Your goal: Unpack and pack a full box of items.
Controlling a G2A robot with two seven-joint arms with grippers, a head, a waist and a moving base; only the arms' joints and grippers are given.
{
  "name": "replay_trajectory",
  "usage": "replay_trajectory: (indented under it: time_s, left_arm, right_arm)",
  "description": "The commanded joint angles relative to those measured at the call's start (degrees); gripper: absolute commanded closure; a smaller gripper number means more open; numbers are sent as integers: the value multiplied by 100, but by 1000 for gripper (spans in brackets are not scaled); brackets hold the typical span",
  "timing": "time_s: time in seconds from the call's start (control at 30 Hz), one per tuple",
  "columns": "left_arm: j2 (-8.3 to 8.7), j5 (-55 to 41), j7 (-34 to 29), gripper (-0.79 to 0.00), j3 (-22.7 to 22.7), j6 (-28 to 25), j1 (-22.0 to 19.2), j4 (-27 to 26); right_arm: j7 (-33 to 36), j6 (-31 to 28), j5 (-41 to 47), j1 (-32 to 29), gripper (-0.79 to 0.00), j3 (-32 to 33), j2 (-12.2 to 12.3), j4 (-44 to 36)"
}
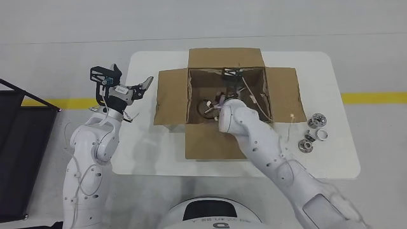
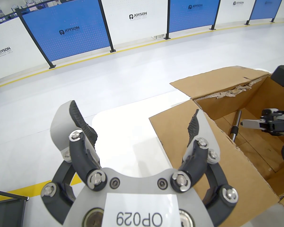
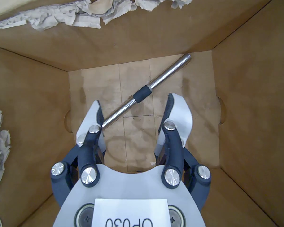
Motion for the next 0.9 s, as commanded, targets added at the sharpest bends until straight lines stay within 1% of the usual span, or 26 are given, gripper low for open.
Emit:
replay_trajectory:
  time_s: [0.0, 0.07, 0.27, 0.63, 0.8, 0.83, 0.87]
  left_arm:
    - [0, 0, 0, -785, 0, 0, 0, 0]
    - [0, 0, 0, -785, 0, 0, 0, 0]
    - [0, 0, 0, -785, 0, 0, 0, 0]
    - [0, 0, 0, -785, 0, 0, 0, 0]
    - [0, 0, 0, -785, 0, 0, 0, 0]
    - [0, 0, 0, -785, 0, 0, 0, 0]
    - [0, 0, 0, -785, 0, 0, 0, 0]
  right_arm:
    - [-125, 100, 71, 134, -351, -93, -79, 296]
    - [-206, 156, 199, 281, -342, -169, -163, 594]
    - [-389, 404, 389, 696, -360, -472, -432, 1548]
    - [-532, 309, 791, 1091, -345, -602, -749, 2507]
    - [-524, 316, 984, 1244, -299, -563, -861, 2848]
    - [-548, 344, 1004, 1269, -265, -538, -875, 2918]
    - [-569, 372, 1002, 1288, -249, -534, -891, 2979]
